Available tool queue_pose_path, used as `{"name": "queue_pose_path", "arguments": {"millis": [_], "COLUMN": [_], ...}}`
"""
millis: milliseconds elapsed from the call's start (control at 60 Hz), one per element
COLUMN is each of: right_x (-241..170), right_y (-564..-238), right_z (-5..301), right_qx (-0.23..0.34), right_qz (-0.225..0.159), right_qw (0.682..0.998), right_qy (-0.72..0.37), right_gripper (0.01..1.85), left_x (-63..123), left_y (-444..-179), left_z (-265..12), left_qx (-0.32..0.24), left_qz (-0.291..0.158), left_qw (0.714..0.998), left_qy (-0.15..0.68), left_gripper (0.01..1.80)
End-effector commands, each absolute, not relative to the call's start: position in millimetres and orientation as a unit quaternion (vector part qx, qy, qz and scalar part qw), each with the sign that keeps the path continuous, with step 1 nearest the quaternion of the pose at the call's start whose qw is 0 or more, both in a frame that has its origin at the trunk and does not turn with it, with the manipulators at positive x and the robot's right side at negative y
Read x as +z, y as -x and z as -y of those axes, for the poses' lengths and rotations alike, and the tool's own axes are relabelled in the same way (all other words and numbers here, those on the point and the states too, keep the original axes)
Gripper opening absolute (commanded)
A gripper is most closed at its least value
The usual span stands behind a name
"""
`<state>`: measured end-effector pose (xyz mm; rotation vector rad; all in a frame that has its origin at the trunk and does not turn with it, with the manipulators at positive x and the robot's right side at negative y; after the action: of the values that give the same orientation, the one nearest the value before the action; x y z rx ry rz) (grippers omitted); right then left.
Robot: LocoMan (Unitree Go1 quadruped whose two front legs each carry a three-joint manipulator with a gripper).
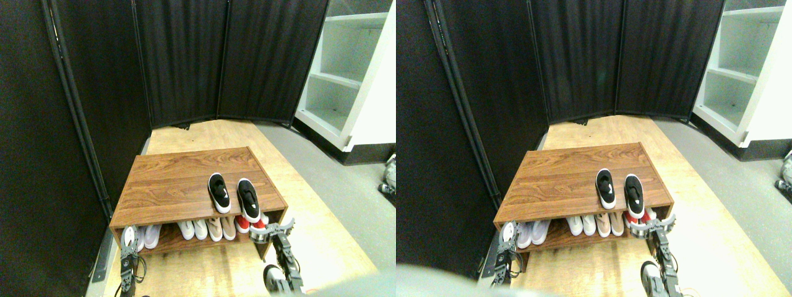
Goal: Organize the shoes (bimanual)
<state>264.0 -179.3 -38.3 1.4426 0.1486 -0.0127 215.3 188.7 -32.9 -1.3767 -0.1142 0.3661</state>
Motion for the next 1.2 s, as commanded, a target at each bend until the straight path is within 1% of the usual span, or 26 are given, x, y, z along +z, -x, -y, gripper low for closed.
{"name": "queue_pose_path", "arguments": {"millis": [17, 83, 100, 167, 250, 333, 400, 500, 550, 667, 750, 800, 833, 933, 1017, 1033, 1100, 1133, 1200], "right_x": [-42.6, -47.5, -49.9, -54.3, -58.7, -62.2, -64.3, -67.0, -67.6, -69.2, -69.8, -70.9, -72.8, -74.6, -71.5, -67.9, -63.2, -60.0, -54.3], "right_y": [-277.1, -284.1, -287.5, -295.4, -302.5, -307.7, -311.2, -316.3, -318.7, -322.3, -323.3, -323.6, -324.6, -324.8, -319.3, -314.4, -308.0, -303.5, -294.5], "right_z": [175.5, 176.3, 177.1, 178.1, 178.4, 178.7, 178.3, 178.0, 177.6, 178.5, 178.4, 178.4, 178.4, 178.3, 177.6, 176.8, 176.4, 176.5, 178.0], "right_qx": [-0.01, -0.009, -0.008, -0.011, -0.017, -0.028, -0.039, -0.049, -0.052, -0.057, -0.057, -0.057, -0.062, -0.062, -0.057, -0.052, -0.041, -0.034, -0.018], "right_qz": [-0.064, -0.066, -0.067, -0.069, -0.075, -0.082, -0.081, -0.082, -0.08, -0.08, -0.079, -0.078, -0.078, -0.076, -0.078, -0.078, -0.075, -0.072, -0.062], "right_qw": [0.753, 0.754, 0.759, 0.76, 0.763, 0.76, 0.761, 0.763, 0.763, 0.763, 0.761, 0.76, 0.753, 0.754, 0.756, 0.752, 0.746, 0.747, 0.746], "right_qy": [-0.655, -0.653, -0.647, -0.647, -0.642, -0.644, -0.643, -0.639, -0.639, -0.639, -0.642, -0.643, -0.65, -0.65, -0.647, -0.652, -0.66, -0.66, -0.662], "right_gripper": [1.65, 1.63, 1.6, 1.56, 1.55, 1.6, 1.6, 1.56, 1.5, 1.51, 1.48, 1.48, 1.48, 1.49, 1.48, 1.45, 1.51, 1.47, 1.55], "left_x": [-22.8, -22.2, -21.9, -21.9, -22.1, -22.0, -22.4, -22.7, -23.0, -23.7, -23.7, -23.8, -23.7, -24.1, -24.4, -24.9, -25.3, -25.5, -25.3], "left_y": [-215.9, -214.6, -213.7, -212.1, -211.3, -210.3, -209.5, -208.0, -207.0, -205.7, -204.5, -204.1, -203.7, -203.2, -202.9, -202.8, -202.7, -202.9, -203.3], "left_z": [-184.2, -184.2, -184.3, -184.9, -185.7, -186.7, -187.3, -187.3, -187.5, -188.9, -189.3, -189.6, -189.4, -189.8, -190.3, -190.9, -191.3, -191.5, -192.2], "left_qx": [0.149, 0.148, 0.149, 0.148, 0.146, 0.146, 0.146, 0.146, 0.148, 0.147, 0.148, 0.148, 0.149, 0.148, 0.151, 0.151, 0.151, 0.151, 0.148], "left_qz": [0.062, 0.061, 0.063, 0.064, 0.066, 0.068, 0.07, 0.072, 0.072, 0.073, 0.074, 0.073, 0.074, 0.073, 0.072, 0.07, 0.072, 0.073, 0.071], "left_qw": [0.755, 0.756, 0.756, 0.757, 0.758, 0.759, 0.756, 0.758, 0.758, 0.759, 0.758, 0.758, 0.758, 0.759, 0.759, 0.76, 0.76, 0.759, 0.76], "left_qy": [0.636, 0.635, 0.634, 0.633, 0.632, 0.63, 0.634, 0.632, 0.631, 0.63, 0.631, 0.631, 0.63, 0.63, 0.629, 0.629, 0.629, 0.629, 0.628], "left_gripper": [0.01, 0.01, 0.01, 0.01, 0.01, 0.01, 0.01, 0.01, 0.01, 0.01, 0.01, 0.01, 0.01, 0.01, 0.01, 0.01, 0.01, 0.01, 0.01]}}
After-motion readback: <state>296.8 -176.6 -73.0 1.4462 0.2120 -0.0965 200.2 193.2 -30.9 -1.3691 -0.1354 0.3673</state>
